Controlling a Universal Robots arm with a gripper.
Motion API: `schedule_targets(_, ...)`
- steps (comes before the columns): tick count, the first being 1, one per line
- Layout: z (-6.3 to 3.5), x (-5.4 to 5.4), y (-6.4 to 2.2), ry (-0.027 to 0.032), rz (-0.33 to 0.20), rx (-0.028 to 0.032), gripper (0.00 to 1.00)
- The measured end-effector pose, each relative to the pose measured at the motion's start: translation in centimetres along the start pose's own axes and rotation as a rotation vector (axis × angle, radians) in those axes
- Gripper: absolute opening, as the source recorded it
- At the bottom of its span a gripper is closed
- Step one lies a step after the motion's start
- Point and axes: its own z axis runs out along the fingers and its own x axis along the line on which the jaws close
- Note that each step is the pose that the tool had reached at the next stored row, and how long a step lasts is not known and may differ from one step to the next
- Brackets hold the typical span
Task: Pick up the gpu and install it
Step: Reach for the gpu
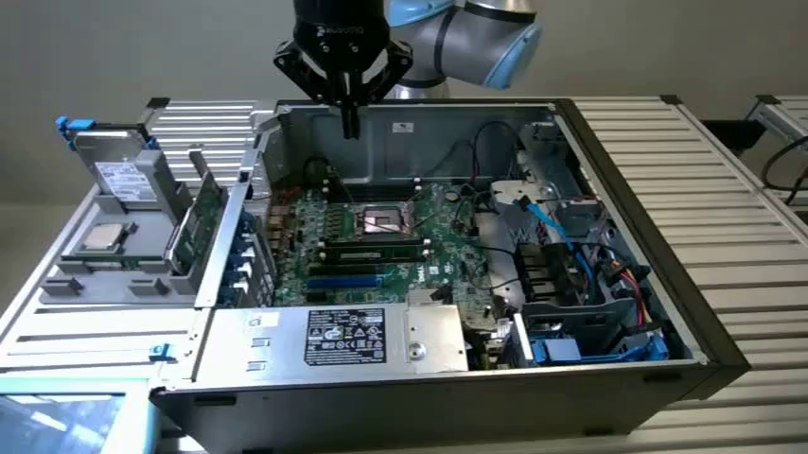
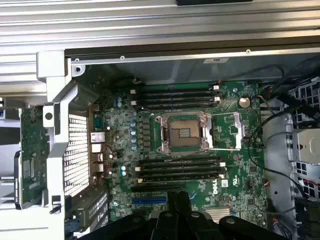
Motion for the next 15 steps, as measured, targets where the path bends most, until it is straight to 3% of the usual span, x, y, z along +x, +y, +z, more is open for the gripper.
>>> schedule_targets(15,0.08,0.37,-0.03,0.0004,0.000,-0.0001,0.12)
